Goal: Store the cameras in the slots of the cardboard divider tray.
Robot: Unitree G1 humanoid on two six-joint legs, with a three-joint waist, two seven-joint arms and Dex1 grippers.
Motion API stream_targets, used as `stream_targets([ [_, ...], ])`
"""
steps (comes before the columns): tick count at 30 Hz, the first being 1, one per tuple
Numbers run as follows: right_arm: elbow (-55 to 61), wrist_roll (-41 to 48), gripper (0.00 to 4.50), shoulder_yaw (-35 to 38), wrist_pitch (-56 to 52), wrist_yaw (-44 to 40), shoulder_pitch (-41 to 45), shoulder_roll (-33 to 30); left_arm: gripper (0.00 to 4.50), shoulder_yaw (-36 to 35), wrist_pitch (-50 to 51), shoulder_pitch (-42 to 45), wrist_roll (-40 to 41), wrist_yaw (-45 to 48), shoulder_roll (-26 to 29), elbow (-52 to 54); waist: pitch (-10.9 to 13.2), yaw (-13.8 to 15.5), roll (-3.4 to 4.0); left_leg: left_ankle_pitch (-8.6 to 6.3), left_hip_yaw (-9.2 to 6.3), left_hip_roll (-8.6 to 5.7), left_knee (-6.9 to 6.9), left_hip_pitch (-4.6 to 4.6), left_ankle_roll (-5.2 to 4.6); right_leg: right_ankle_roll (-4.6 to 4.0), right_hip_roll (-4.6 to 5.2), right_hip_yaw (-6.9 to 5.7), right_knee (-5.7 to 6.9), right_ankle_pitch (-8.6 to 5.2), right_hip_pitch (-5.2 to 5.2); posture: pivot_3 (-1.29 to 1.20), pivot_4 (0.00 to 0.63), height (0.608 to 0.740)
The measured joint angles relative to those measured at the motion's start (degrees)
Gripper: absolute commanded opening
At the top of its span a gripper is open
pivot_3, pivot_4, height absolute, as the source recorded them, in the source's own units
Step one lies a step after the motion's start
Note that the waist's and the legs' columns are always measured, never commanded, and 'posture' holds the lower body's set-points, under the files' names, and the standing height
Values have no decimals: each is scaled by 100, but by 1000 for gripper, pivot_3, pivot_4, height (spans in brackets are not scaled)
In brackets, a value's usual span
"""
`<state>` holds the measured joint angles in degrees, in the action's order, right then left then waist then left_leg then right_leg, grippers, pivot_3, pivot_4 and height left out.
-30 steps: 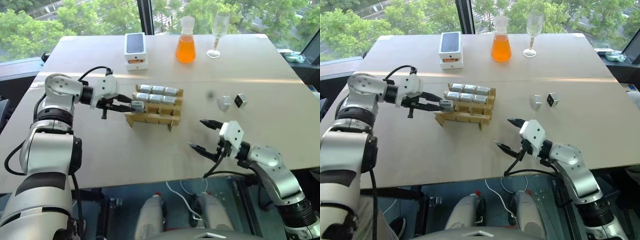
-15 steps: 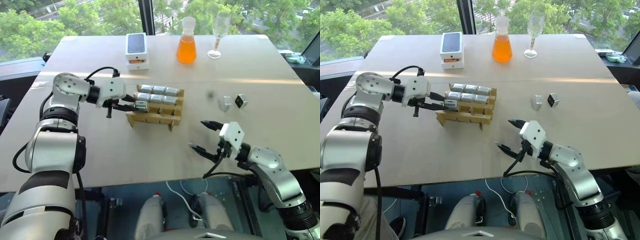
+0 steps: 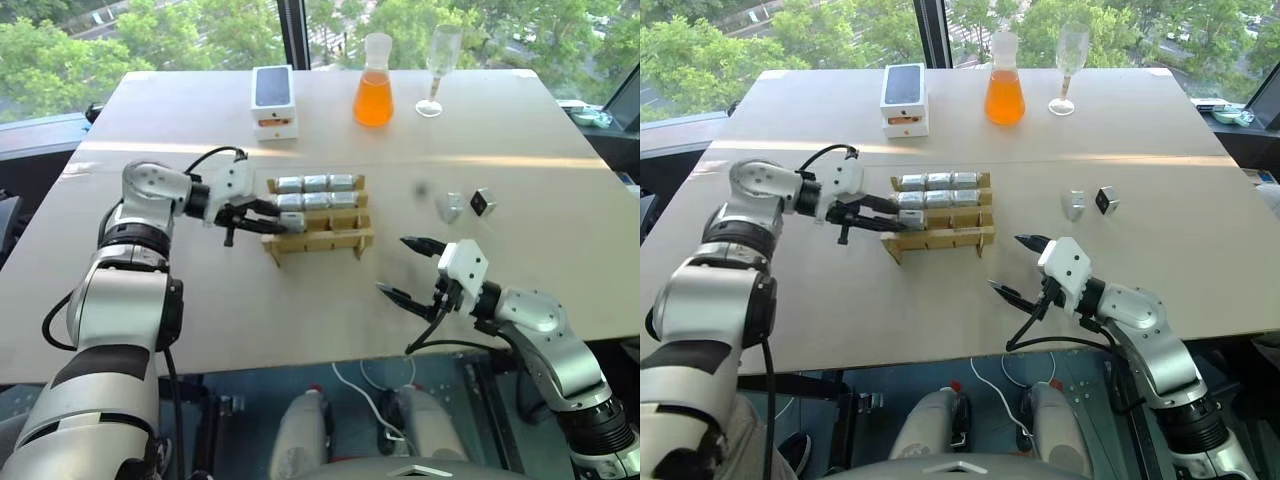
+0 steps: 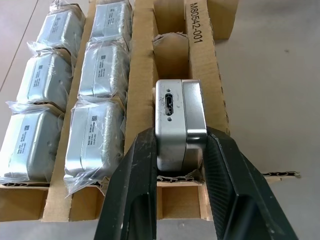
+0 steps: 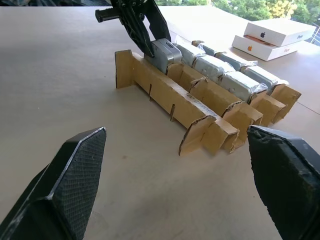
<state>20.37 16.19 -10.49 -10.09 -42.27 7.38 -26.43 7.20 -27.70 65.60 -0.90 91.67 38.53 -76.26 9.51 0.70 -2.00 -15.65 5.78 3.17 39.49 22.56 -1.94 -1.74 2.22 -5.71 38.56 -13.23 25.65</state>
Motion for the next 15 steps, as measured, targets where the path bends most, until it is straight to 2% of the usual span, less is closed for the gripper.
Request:
stream_targets([
  [7, 0, -9, 4446, 0, 0, -1, -1, 0, 714, 17, 308, -29, 152, 18, -8, 0, 0, 1, 0, 0, 0, 0, 1, 1, 0, 0, 0, -1, 0, 0, 0, 0, 150, 740],
  [9, 0, -8, 4500, 0, 0, -1, -1, 0, 1761, 23, 363, -30, 186, 38, -12, 0, 0, 1, 0, 0, -1, 0, 1, 1, 0, 0, 0, -1, 0, 0, 0, 0, 150, 740],
  [10, 0, -8, 4500, 0, 1, -4, -2, 0, 2092, 29, 384, -29, 223, 46, -14, 0, 0, 1, 0, 0, -1, 0, 1, 1, 0, 0, 0, -1, 0, 0, 0, 0, 150, 740],
  [13, -1, -1, 4500, 1, 10, -11, -1, 0, 3532, 71, 439, -28, 288, 49, -13, 3, 0, -1, 0, 0, -2, 0, 1, 1, 0, 0, 0, -1, 0, 0, 0, 0, 150, 740],
  [14, -2, 0, 4500, 1, 11, -12, -2, 0, 3772, 77, 442, -28, 291, 50, -13, 4, 0, -1, 0, 0, -2, 0, 1, 1, 0, 0, 0, -1, 0, 0, 0, 0, 150, 740],
  [15, -10, 5, 4500, 3, 23, -20, -1, 0, 4362, 108, 444, -27, 334, 54, -13, 5, 0, -1, 0, 0, -2, 0, 1, 1, 0, 0, 0, -1, 1, 0, 0, 0, 150, 740],
])
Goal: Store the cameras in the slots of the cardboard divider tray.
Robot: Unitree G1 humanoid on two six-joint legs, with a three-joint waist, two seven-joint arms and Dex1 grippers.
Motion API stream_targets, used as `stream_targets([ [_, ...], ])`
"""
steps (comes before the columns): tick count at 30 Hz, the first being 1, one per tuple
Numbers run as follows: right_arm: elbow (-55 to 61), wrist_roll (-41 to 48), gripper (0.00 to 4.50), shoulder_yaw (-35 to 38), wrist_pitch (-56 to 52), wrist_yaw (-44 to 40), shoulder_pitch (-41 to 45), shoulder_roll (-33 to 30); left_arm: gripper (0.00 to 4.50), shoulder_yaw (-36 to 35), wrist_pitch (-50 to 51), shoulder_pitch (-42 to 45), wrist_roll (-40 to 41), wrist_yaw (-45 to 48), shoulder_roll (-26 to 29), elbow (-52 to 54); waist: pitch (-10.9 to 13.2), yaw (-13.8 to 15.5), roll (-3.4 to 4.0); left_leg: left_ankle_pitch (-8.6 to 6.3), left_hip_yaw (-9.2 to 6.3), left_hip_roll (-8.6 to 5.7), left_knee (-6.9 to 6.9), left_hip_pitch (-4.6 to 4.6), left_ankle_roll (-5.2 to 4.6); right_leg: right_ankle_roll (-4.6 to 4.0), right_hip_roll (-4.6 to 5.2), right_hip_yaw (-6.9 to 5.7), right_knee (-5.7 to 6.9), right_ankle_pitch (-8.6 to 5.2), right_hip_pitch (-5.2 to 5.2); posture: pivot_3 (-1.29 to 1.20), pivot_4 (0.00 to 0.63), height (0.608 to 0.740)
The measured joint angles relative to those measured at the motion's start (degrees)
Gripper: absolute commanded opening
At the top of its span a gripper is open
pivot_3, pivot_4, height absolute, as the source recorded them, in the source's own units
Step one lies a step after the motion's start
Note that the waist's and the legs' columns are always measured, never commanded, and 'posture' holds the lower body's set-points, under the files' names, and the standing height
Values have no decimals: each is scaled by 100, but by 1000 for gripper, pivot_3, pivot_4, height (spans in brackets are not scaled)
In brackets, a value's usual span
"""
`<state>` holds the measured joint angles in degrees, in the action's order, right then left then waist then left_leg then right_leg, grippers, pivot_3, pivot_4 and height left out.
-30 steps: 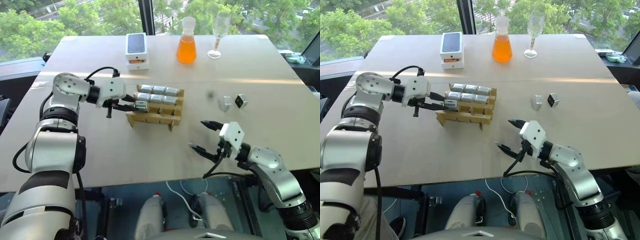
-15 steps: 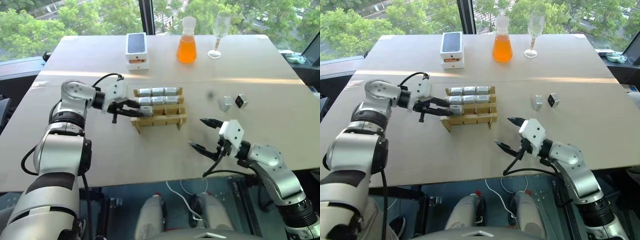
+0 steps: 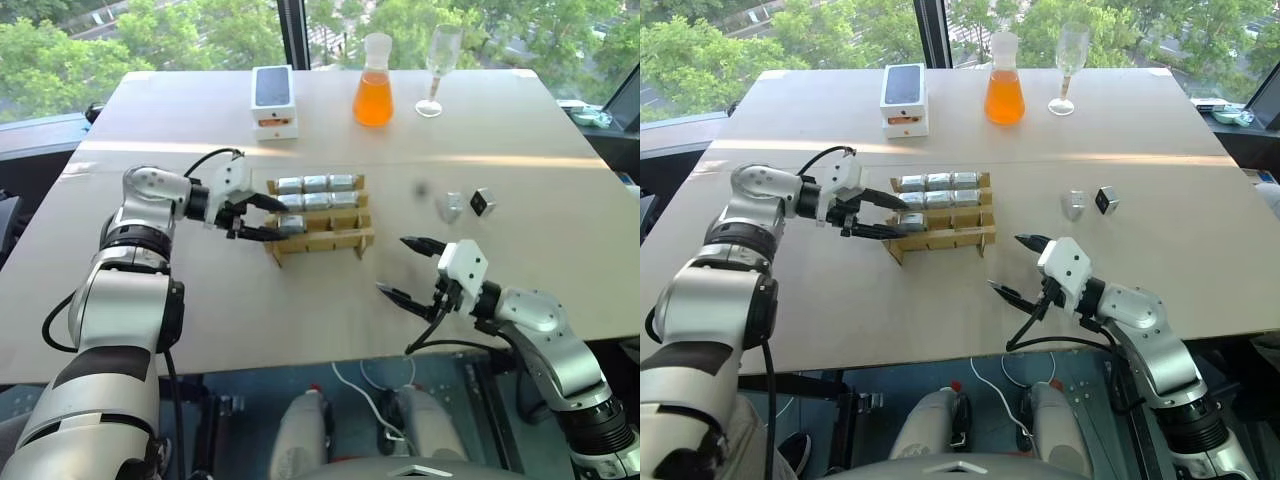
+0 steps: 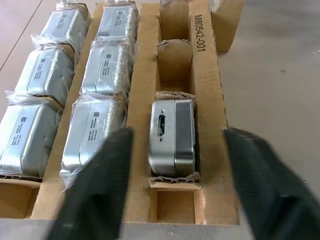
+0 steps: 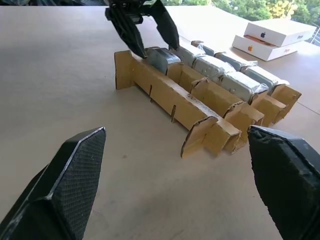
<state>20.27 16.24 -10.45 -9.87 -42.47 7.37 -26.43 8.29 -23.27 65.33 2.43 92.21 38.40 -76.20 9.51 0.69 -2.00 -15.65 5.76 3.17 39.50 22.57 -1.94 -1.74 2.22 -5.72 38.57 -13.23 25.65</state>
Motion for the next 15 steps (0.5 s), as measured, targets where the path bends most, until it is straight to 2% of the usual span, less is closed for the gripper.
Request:
stream_targets([
  [1, -20, 5, 4500, 5, 5, -3, 1, 1, 4467, 1, -3, 2, 8, 5, 1, 4, 0, 0, 0, 0, 0, 0, 0, 0, 0, 0, 0, 0, 0, 0, 0, 0, 150, 740],
  [10, -82, 51, 4500, 33, 42, -73, -17, 5, 4467, -170, 308, 5, 686, 3, 202, 137, 0, -8, 0, 0, -1, 1, 2, 0, 0, 0, 0, 1, 3, 0, 0, 0, 150, 740],
  [15, -346, 228, 4500, 439, 28, -1, 35, 30, 4467, -376, 1064, -332, 1833, 1, 548, 927, 0, -30, -1, 1, 2, 8, 4, -5, 1, -1, 3, 10, 10, 0, 0, 0, 150, 740],
])
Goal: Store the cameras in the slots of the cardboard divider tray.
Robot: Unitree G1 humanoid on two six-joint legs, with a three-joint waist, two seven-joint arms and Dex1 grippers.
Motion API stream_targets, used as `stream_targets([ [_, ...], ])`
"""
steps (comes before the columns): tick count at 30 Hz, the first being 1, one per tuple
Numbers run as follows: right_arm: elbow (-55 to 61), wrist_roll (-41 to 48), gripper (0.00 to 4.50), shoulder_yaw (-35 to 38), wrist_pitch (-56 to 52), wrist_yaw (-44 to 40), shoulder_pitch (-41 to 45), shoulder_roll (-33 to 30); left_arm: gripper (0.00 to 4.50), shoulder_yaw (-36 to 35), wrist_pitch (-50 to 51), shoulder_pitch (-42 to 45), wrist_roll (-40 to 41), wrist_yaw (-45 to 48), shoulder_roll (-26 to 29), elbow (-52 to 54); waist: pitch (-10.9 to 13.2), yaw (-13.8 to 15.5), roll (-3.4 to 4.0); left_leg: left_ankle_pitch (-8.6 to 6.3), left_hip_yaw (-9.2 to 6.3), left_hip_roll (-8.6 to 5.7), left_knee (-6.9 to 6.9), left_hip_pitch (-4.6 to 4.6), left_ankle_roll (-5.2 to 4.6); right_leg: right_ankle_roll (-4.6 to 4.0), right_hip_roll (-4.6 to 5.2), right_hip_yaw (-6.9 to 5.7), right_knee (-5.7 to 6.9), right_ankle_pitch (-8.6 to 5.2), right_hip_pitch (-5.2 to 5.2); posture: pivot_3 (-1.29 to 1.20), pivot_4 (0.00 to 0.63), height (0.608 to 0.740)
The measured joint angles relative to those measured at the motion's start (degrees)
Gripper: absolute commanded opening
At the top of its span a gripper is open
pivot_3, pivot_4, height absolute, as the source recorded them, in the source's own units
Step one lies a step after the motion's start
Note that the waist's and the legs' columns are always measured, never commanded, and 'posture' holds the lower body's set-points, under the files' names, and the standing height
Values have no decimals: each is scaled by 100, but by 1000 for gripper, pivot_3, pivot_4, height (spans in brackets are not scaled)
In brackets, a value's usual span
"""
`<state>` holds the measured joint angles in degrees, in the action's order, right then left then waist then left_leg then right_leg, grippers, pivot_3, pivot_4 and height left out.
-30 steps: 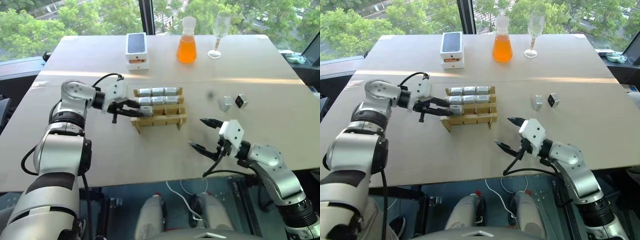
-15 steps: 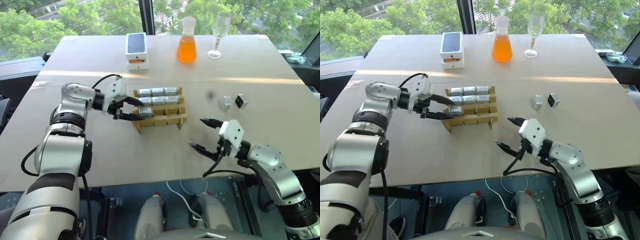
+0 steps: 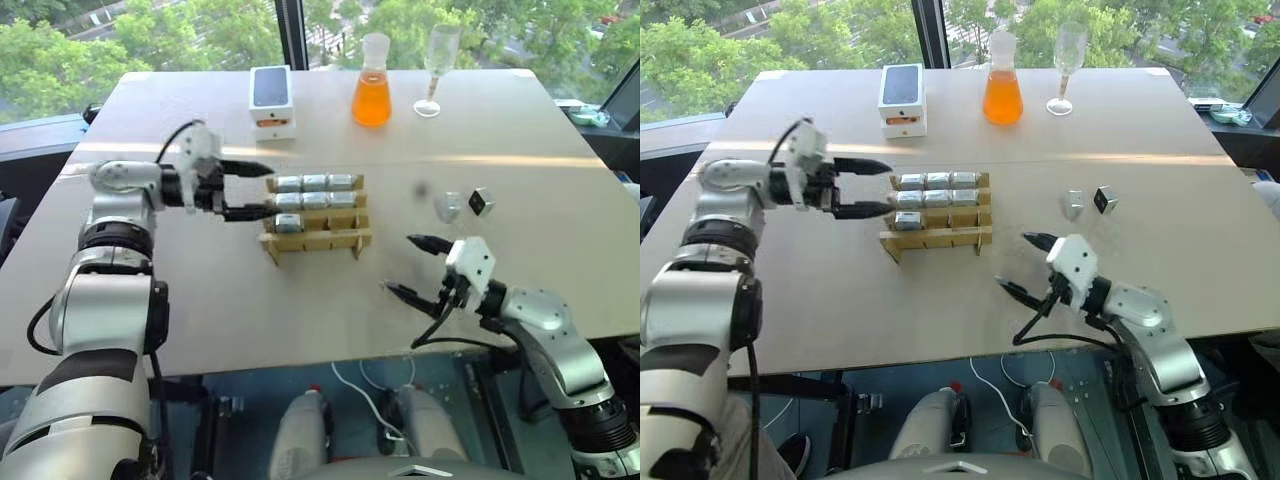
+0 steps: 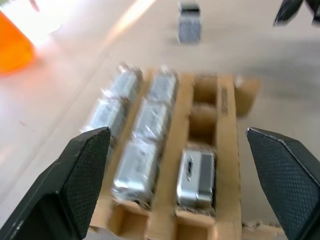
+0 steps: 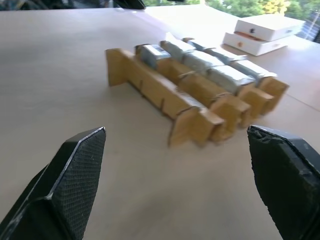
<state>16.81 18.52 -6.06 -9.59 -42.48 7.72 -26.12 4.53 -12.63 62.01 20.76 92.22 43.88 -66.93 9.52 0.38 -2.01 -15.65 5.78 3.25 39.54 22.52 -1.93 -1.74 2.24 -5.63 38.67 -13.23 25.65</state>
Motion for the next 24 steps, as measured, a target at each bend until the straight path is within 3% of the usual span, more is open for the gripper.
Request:
stream_targets([
  [4, -575, 62, 4500, 466, -193, 371, 390, 113, 4467, -407, 1086, -1414, 1099, -46, 313, 1724, 0, -103, 1, 1, 7, 4, 0, -9, 1, -1, 18, 9, 18, 0, 1, 0, 150, 740],
  [6, -948, 74, 4500, 739, -369, 725, 701, 237, 4467, -878, 1883, -2589, 1437, -711, 274, 3131, 0, -121, 1, 1, 5, 6, 0, -13, 2, -1, 35, 10, 21, 0, 0, 0, 150, 740],
  [9, -1279, 71, 4500, 820, -436, 871, 919, 316, 4467, -1225, 2376, -3481, 1568, -1423, 265, 4295, 0, -124, 2, 1, 2, 8, -2, -14, 2, -1, 37, 9, 21, 0, 0, 0, 150, 740],
  [13, -2880, -96, 4500, 1204, -439, 1299, 1775, 243, 4467, -1722, 3430, -5456, 1958, -3103, -69, 7262, 2, -102, 5, 1, 19, -1, -10, -26, 2, -2, 53, 24, 20, 1, -5, 0, 150, 740],
  [19, -5002, -452, 4500, 1350, 14, 1413, 3029, 5, 4467, -2197, 4083, -6464, 2471, -4371, -258, 9688, 2, -104, 12, 1, 22, -2, -29, -67, 1, -3, 45, 29, 20, 0, -36, 0, 150, 740],
  [24, -6124, -603, 4500, 1404, 252, 1327, 3493, -135, 4467, -2436, 4306, -6786, 2729, -4852, -298, 10263, 2, -112, 15, 1, 24, 3, -32, -72, 2, -3, 37, 32, 21, 0, -37, 0, 150, 740],
])
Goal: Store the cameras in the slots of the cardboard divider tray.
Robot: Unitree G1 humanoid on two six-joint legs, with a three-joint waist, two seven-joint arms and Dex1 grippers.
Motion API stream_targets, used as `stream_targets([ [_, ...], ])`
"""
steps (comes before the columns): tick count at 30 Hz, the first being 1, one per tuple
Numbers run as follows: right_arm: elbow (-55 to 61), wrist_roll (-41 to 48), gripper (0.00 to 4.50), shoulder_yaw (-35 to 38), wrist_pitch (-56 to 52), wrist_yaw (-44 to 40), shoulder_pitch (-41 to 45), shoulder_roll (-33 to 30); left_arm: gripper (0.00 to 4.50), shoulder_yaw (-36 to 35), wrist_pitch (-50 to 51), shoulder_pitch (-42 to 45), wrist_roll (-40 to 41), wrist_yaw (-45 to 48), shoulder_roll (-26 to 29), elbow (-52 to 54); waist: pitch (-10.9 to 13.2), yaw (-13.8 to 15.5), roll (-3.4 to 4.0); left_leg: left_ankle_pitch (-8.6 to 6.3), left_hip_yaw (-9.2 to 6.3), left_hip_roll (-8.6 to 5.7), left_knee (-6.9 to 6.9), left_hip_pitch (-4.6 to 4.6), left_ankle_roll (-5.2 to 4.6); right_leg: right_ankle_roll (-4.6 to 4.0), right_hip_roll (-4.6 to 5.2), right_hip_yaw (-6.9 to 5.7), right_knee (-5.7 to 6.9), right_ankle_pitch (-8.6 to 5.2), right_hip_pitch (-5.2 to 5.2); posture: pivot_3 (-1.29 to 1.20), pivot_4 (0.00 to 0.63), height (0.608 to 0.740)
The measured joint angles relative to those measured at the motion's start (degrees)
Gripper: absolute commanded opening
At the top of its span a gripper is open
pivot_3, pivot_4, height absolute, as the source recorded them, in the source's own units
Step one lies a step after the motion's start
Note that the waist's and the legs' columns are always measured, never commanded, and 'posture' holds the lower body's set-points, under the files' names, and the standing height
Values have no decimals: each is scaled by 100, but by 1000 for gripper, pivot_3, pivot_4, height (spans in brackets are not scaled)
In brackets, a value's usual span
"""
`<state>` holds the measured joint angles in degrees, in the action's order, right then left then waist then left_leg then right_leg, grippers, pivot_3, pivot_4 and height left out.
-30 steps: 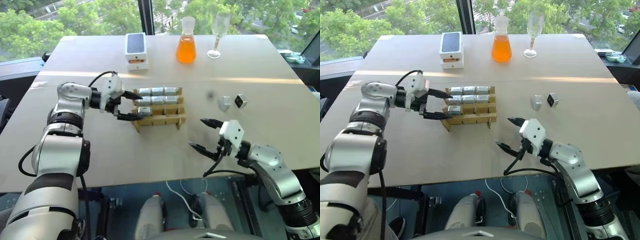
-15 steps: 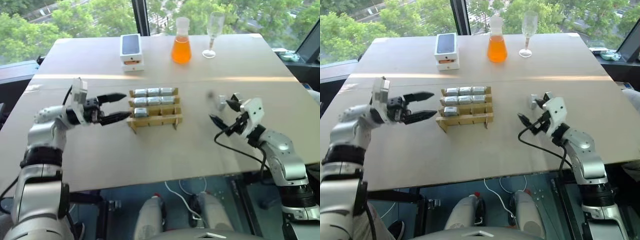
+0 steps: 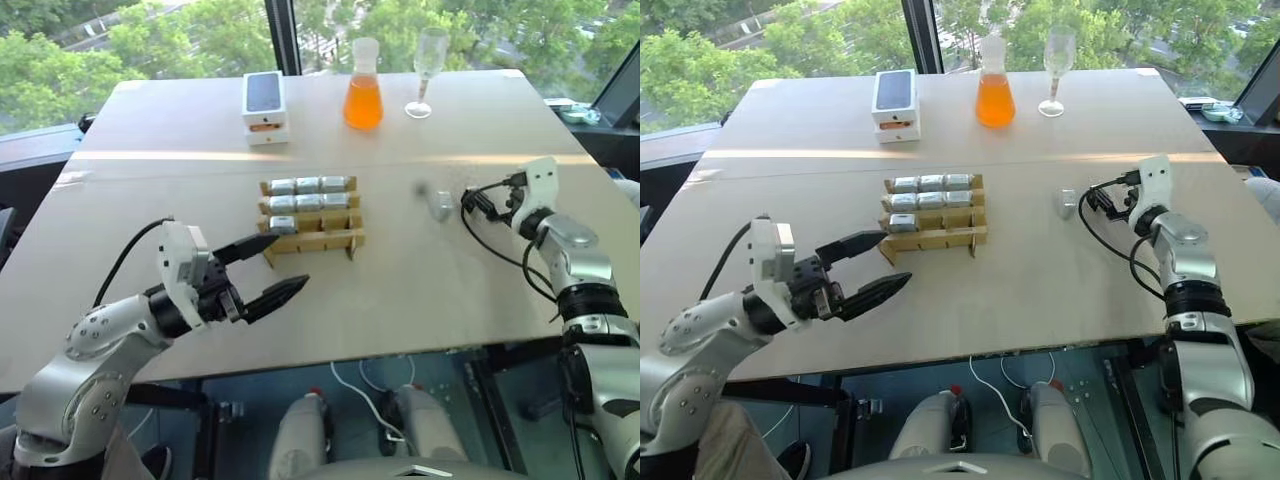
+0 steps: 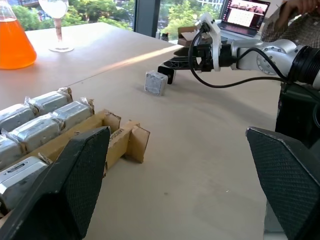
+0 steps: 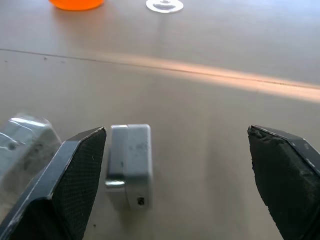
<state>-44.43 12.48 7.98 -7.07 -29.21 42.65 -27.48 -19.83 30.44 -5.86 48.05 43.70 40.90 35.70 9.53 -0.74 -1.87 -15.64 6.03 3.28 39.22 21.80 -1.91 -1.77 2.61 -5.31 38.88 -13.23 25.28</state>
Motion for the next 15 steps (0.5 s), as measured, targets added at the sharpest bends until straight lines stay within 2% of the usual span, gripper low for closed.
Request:
stream_targets([
  [4, -314, -28, 4500, -1, 12, -254, 178, -16, 4467, -157, 48, -49, 175, -155, 6, 209, -2, -4, 3, 0, 2, -1, 1, -6, 0, 1, 2, 1, -4, 0, -8, 0, 150, 740],
  [12, -527, -67, 4500, -21, -198, -564, 177, 90, 4467, -168, 45, -24, 31, -164, 51, 182, 2, -1, 9, 0, 2, -1, 0, -2, 0, 1, 3, 1, -7, 0, -7, 0, 150, 740],
  [15, -525, -67, 3646, -11, -206, -520, 173, 91, 4500, -159, 40, 17, -33, -155, 52, 155, 4, -1, 10, -1, 2, -1, 0, -2, 0, 1, 3, 1, -8, 0, -7, 0, 150, 740],
])
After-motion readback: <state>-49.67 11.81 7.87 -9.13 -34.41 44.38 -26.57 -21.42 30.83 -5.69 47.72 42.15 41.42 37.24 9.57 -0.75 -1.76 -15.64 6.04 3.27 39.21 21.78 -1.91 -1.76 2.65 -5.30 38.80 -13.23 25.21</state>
